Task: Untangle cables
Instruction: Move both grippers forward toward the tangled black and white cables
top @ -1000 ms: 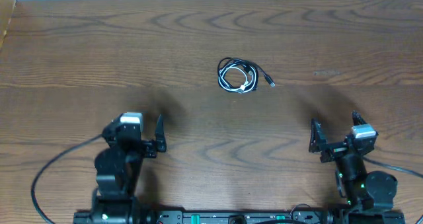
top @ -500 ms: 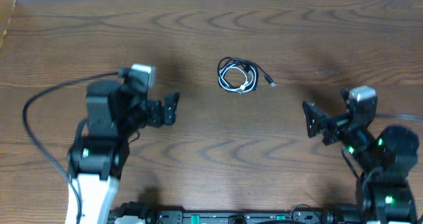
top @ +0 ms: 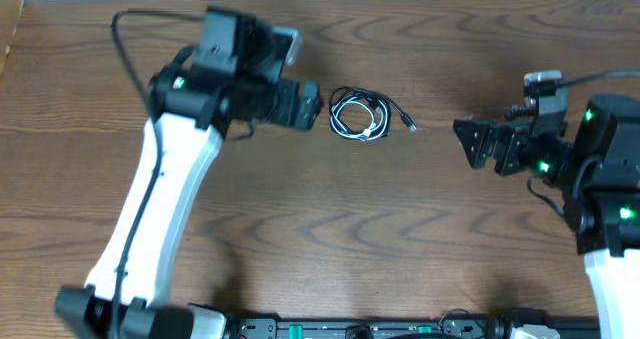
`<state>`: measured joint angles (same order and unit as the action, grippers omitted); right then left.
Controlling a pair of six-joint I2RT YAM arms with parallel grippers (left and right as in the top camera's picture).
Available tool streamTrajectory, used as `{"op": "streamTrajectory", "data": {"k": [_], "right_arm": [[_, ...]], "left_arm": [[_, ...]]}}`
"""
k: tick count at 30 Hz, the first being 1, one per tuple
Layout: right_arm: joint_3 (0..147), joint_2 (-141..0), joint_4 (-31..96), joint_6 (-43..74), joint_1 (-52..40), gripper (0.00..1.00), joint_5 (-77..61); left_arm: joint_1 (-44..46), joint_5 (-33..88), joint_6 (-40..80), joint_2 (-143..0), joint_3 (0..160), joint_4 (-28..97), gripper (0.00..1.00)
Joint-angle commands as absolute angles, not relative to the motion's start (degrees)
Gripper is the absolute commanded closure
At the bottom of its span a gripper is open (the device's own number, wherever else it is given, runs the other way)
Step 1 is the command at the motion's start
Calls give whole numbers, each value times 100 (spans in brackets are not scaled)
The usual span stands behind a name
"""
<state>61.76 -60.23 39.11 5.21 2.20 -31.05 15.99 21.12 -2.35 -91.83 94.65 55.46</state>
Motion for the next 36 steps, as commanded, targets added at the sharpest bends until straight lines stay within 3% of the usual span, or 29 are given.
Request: {"op": "streamTrajectory", "data": {"k": [1, 6, 9, 10, 20, 25, 36], "right_arm": [[6326, -6204, 3918, 508, 193, 1, -3315], [6326, -6292, 4099, 539, 191, 1, -3382], [6326, -6292, 4228, 526, 193, 1, -3356], [6324, -6292, 4230, 526, 193, 1, -3356], [6322, -6292, 4248, 508, 193, 0, -3315], [6320, -6292, 4322, 513, 193, 1, -3164], [6320, -6292, 4613, 508, 193, 1, -3138]], "left_arm": [[1673, 2137, -261, -9513, 9607, 5443, 2], [1675, 2495, -163, -9904, 9607, 5168, 2], [1675, 2344, 252, -10195, 9629, 4871, 27], [1675, 2220, 471, -10311, 9682, 4849, 31], [1686, 1212, 1184, -11631, 11144, 5454, 32], [1723, 1026, 1758, -12180, 11166, 5207, 42], [2060, 456, 2311, -13037, 11161, 4685, 42]]}}
